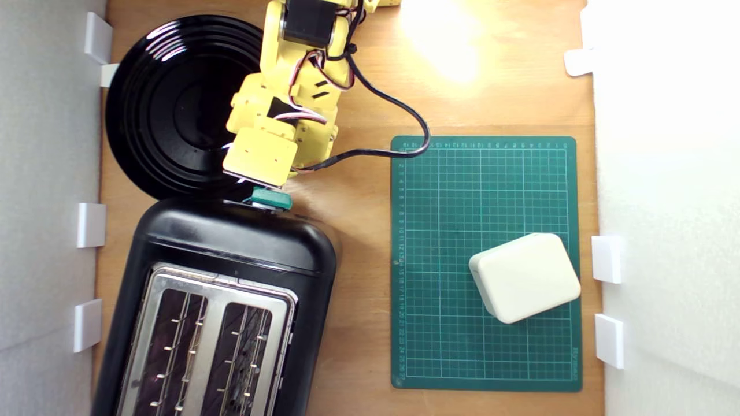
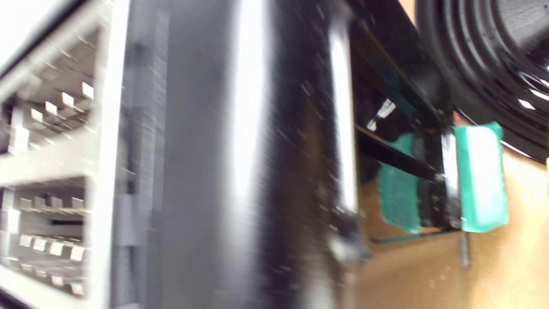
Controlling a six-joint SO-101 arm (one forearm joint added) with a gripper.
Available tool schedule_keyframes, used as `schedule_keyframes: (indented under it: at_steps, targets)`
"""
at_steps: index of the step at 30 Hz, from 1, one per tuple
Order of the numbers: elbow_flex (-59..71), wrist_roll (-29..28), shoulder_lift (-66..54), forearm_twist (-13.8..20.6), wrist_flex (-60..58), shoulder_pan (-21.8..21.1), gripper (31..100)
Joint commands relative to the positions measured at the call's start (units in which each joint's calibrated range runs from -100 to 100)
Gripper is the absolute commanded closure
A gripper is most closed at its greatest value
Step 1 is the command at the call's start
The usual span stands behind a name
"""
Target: Start toaster
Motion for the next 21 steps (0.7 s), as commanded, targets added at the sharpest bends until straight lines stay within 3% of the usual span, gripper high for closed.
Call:
schedule_keyframes:
  at_steps: [1, 12, 21]
  targets:
    - [-3.64, 0.34, -5.51, -0.03, 0.36, -0.33, 98.9]
    - [-2.65, -0.23, -17.50, -0.03, 0.70, -4.53, 98.9]
    - [5.71, -7.31, -32.49, -0.03, 0.53, -11.67, 98.9]
